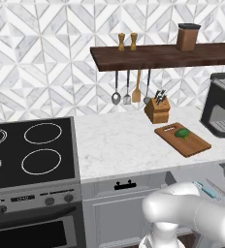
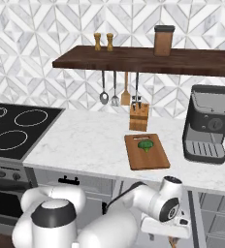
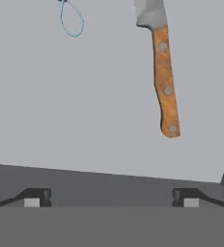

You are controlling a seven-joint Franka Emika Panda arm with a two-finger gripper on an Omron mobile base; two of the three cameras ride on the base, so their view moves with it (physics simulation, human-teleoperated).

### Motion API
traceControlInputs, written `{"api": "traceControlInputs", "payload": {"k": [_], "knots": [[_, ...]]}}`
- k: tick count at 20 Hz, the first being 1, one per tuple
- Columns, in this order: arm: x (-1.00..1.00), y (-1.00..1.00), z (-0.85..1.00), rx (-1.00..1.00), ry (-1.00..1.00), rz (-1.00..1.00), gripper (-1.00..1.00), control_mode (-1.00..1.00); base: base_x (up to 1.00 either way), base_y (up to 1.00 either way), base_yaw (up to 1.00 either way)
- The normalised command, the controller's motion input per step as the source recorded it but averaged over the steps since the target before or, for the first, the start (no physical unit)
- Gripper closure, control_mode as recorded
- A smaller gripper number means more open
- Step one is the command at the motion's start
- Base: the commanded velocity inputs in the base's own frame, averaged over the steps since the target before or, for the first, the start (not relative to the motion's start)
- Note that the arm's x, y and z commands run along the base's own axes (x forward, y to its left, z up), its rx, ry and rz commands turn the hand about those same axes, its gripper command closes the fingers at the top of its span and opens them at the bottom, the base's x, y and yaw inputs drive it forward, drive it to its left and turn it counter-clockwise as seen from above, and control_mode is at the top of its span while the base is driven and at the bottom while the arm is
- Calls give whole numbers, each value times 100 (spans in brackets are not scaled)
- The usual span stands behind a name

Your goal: Place the appropriate cutting tool for cutting the broccoli skin on the cutting board.

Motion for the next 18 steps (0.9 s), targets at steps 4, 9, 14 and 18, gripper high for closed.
{"api": "traceControlInputs", "payload": {"k": [4, 9, 14, 18], "knots": [[46, -26, -3, 0, 0, 10, -100, -100, 0, 0, 0], [29, -22, -25, 3, 2, 9, -100, -100, 0, 0, 0], [33, 1, -38, 0, 8, 7, -100, -100, 0, 0, 0], [26, 0, -45, 0, 6, 7, -100, -100, 0, 0, 0]]}}
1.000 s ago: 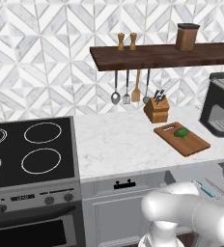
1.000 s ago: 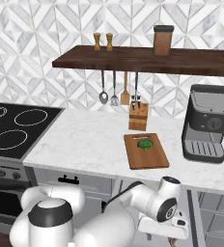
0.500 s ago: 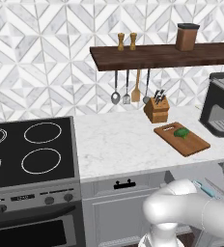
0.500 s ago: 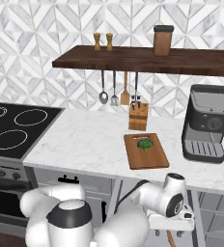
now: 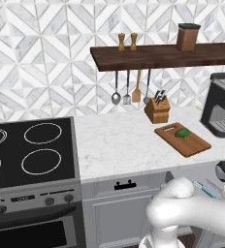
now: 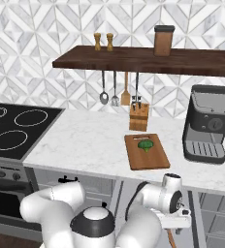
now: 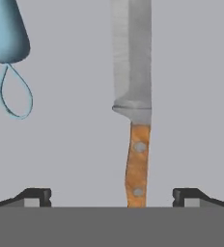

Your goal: Place the appropriate cutting tool for cutting the broccoli skin on the cutting board.

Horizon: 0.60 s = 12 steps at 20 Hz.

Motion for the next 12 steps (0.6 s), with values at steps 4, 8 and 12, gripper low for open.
{"api": "traceControlInputs", "payload": {"k": [4, 8, 12], "knots": [[10, 0, -49, 3, 1, 4, -100, -100, 0, 0, 0], [0, 0, -59, 4, 0, 3, -100, -100, 0, 0, 0], [0, 0, -65, 1, 0, 3, 100, -100, 0, 0, 0]]}}
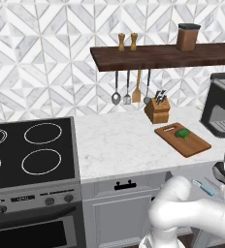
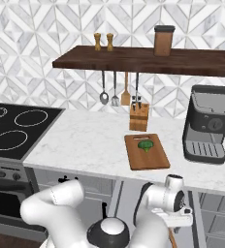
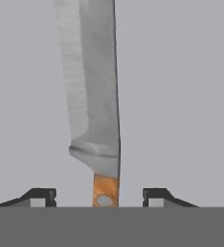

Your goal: Place the appropriate cutting tool for cutting the broccoli skin on the cutting board.

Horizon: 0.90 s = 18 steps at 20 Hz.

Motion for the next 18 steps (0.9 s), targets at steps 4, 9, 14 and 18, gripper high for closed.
{"api": "traceControlInputs", "payload": {"k": [4, 9, 14, 18], "knots": [[-3, 8, -51, 0, -1, 2, 100, -100, 0, 0, 0], [-14, 19, -14, 0, -5, 2, 100, -100, 0, 0, 0], [-31, 4, 51, 0, -2, 11, 100, -100, 0, 0, 0], [-36, 19, 82, -1, 0, 25, 100, -100, 0, 0, 0]]}}
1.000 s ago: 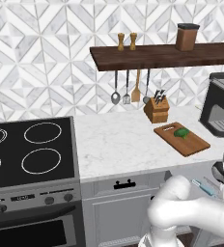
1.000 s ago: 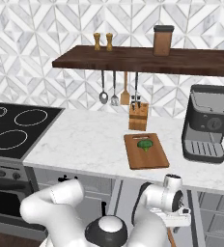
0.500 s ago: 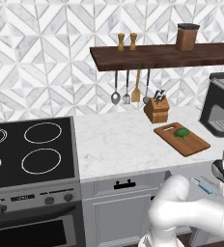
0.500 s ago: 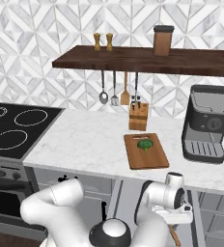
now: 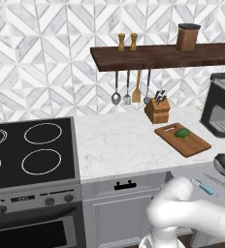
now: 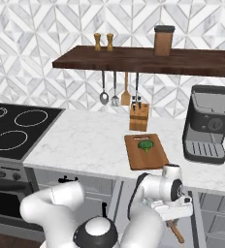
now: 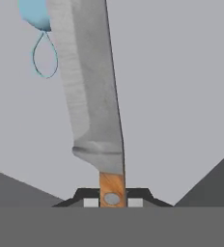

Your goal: Place the appropriate cutting tool for cutting the broccoli skin on the cutting board.

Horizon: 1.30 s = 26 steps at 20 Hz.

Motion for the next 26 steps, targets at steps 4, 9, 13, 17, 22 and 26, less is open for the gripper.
{"api": "traceControlInputs", "payload": {"k": [4, 9, 13, 17, 22, 26], "knots": [[-55, 33, 73, 0, 0, 30, 100, -100, 0, 0, 0], [-57, 46, 66, 3, 0, 25, 100, -100, 0, 0, 0], [-29, 21, 97, 8, 0, 15, 100, -100, 0, 0, 0], [-3, 5, 100, 9, 0, 12, 100, -100, 0, 0, 0], [25, 1, 79, 3, -10, 7, 100, -100, 0, 0, 0], [90, 0, 46, 6, -4, 4, 100, -100, 0, 0, 0]]}}
